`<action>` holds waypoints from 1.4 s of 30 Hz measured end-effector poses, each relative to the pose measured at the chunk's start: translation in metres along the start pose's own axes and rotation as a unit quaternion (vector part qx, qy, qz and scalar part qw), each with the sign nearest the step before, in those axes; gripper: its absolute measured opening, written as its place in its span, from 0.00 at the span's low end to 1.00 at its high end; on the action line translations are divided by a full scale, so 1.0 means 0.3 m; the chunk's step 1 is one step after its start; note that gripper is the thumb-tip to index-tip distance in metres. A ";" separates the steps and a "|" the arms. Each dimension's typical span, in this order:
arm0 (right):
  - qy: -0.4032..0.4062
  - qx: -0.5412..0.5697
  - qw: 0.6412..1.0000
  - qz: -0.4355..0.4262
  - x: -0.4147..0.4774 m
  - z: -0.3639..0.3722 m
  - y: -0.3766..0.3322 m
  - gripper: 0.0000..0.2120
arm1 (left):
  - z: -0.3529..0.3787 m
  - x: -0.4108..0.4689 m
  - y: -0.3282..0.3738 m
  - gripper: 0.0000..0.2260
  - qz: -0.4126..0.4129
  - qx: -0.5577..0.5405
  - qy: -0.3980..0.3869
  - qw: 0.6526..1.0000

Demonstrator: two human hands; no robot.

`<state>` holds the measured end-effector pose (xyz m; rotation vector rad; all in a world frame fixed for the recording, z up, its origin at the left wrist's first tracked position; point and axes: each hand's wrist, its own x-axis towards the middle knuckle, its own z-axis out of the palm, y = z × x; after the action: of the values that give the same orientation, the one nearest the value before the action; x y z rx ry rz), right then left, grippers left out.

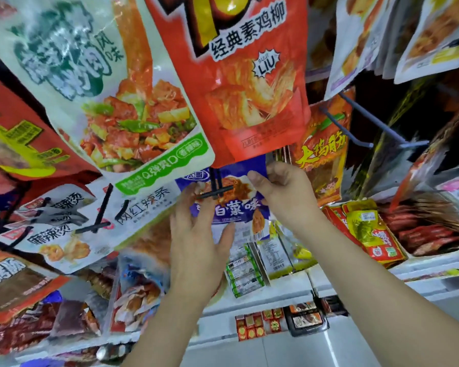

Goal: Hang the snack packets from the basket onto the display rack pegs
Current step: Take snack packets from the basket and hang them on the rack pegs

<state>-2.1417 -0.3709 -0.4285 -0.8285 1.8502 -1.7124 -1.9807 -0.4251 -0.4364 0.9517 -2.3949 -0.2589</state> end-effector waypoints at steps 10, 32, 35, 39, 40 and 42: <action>0.127 -0.075 0.981 -0.130 0.177 0.050 0.111 0.17 | 0.179 0.125 -0.089 0.31 0.031 0.055 0.010 0.998; 0.136 -0.020 0.979 0.150 -0.654 -0.596 0.066 0.08 | 0.137 -0.432 0.408 0.12 0.033 -0.232 -0.256 0.938; 0.184 -0.050 0.964 0.186 -0.831 -0.724 0.118 0.09 | 0.197 -0.542 0.520 0.15 0.045 -0.276 -0.306 0.910; 0.263 -0.076 0.932 0.236 -1.113 -0.867 0.152 0.09 | 0.234 -0.701 0.665 0.17 0.096 -0.299 -0.393 0.864; 0.277 -0.077 0.924 0.254 -1.183 -0.899 0.152 0.09 | 0.233 -0.739 0.701 0.19 0.114 -0.297 -0.412 0.854; 0.316 -0.081 0.902 0.282 -1.327 -0.959 0.155 0.08 | 0.234 -0.822 0.771 0.17 0.149 -0.291 -0.445 0.834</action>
<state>-2.0712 0.1159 -0.4673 0.2749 2.3567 -1.5394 -2.0044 -0.0892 -0.5134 0.1319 -2.8838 -1.4818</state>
